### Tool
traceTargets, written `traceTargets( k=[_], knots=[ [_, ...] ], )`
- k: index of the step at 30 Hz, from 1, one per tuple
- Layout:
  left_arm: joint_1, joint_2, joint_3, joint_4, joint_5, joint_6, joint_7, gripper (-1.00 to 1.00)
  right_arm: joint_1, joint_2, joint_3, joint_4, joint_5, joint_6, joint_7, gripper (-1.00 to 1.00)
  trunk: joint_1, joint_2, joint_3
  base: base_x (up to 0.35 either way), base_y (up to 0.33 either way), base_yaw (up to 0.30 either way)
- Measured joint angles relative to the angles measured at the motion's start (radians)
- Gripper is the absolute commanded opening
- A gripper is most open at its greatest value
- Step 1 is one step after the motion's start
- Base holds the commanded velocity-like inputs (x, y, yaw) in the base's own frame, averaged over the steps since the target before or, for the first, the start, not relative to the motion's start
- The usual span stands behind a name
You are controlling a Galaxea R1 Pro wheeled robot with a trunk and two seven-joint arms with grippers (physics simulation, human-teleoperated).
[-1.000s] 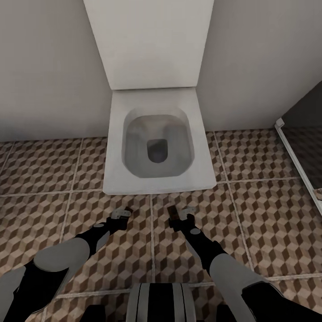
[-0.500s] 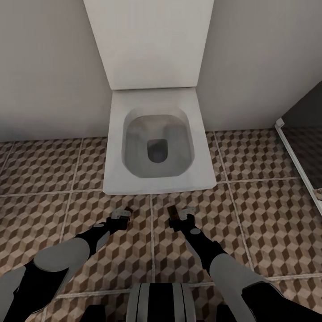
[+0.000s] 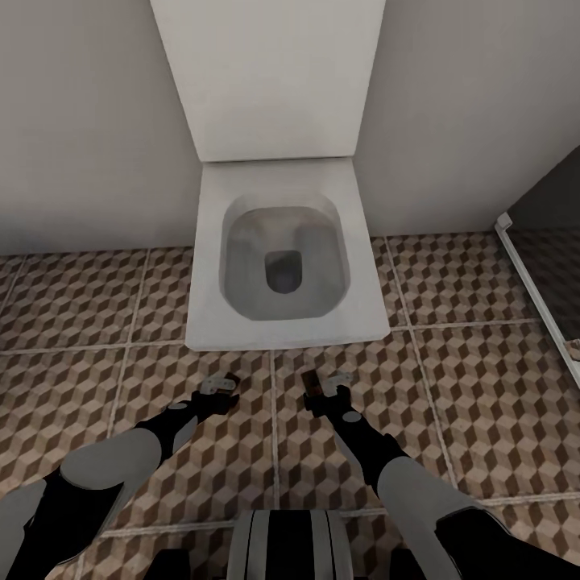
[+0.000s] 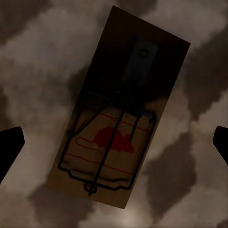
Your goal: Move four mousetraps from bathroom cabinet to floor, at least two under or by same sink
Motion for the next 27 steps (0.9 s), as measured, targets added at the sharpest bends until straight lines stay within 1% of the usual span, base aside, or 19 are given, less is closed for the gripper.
traceTargets(
  k=[27],
  knots=[
    [0.0,0.0,0.0,0.0,0.0,0.001,0.0,1.0,0.0,0.0,0.006,0.0,0.0,0.0,0.0,1.0,0.0,0.0,0.0,0.0,0.0,0.0]
  ],
)
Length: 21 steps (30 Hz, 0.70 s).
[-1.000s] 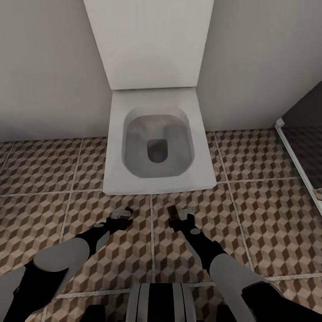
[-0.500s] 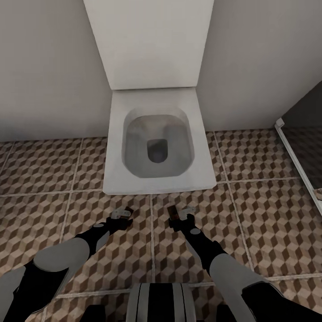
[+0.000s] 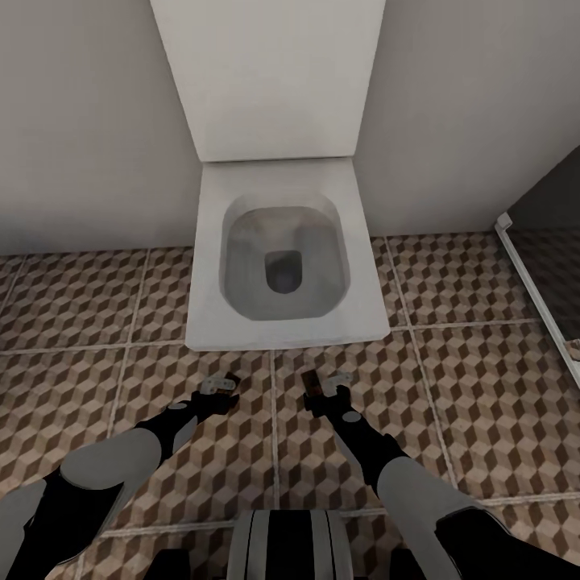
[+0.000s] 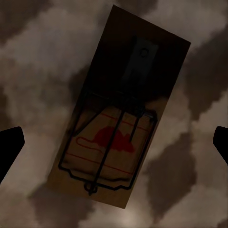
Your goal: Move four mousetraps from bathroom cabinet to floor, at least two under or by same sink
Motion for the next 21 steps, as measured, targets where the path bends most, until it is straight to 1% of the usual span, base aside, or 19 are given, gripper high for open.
traceTargets(
  k=[4,21],
  knots=[
    [0.0,0.0,0.0,0.0,0.0,0.0,0.001,1.0,0.0,0.0,0.0,0.0,0.0,0.0,0.0,1.0,0.0,0.0,0.0,0.0,0.0,0.0],
    [0.0,-0.001,0.0,0.0,0.0,0.0,0.001,1.0,0.0,0.0,0.0,0.0,0.0,0.0,0.0,1.0,-0.008,0.004,0.066,0.0,0.0,0.0]
  ],
)
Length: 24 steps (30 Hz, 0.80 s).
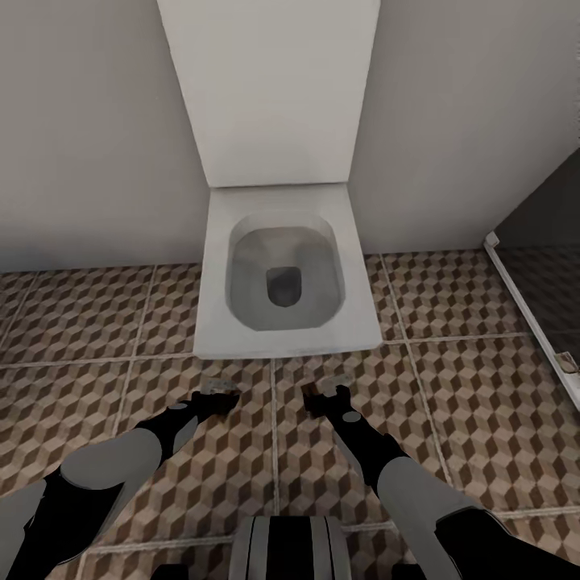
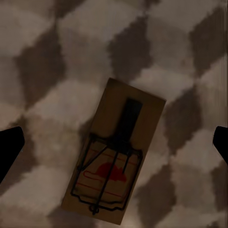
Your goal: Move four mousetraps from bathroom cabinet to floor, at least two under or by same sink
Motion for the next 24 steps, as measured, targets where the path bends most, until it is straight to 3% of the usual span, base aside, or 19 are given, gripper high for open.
traceTargets(
  k=[3,24],
  knots=[
    [0.0,0.0,0.0,0.0,0.0,0.0,0.0,1.0,0.0,0.0,0.0,0.0,0.0,0.0,0.0,1.0,-0.001,0.001,0.012,0.0,0.0,0.0],
    [0.0,0.0,0.0,-0.005,0.0,0.0,-0.001,1.0,0.0,0.0,0.0,0.0,0.0,0.0,0.0,1.0,-0.001,0.001,0.012,-0.012,0.0,0.0]
  ],
)
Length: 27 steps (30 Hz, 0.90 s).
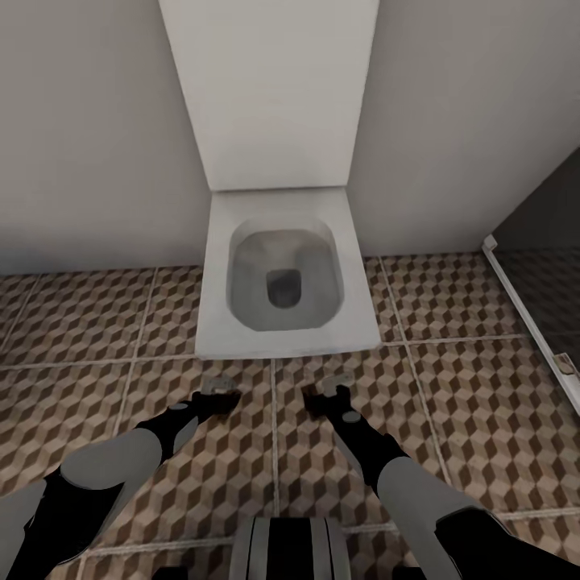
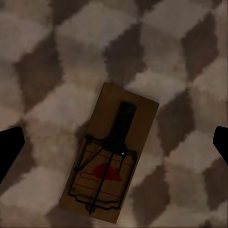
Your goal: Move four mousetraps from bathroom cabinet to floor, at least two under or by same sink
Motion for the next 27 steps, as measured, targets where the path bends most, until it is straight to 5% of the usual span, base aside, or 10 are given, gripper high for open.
traceTargets(
  k=[27],
  knots=[
    [0.001,0.0,0.0,0.0,0.0,0.0,0.001,1.0,0.0,0.0,0.0,0.0,0.0,0.0,0.0,1.0,0.0,0.0,0.0,-0.304,0.0,0.0]
  ],
)
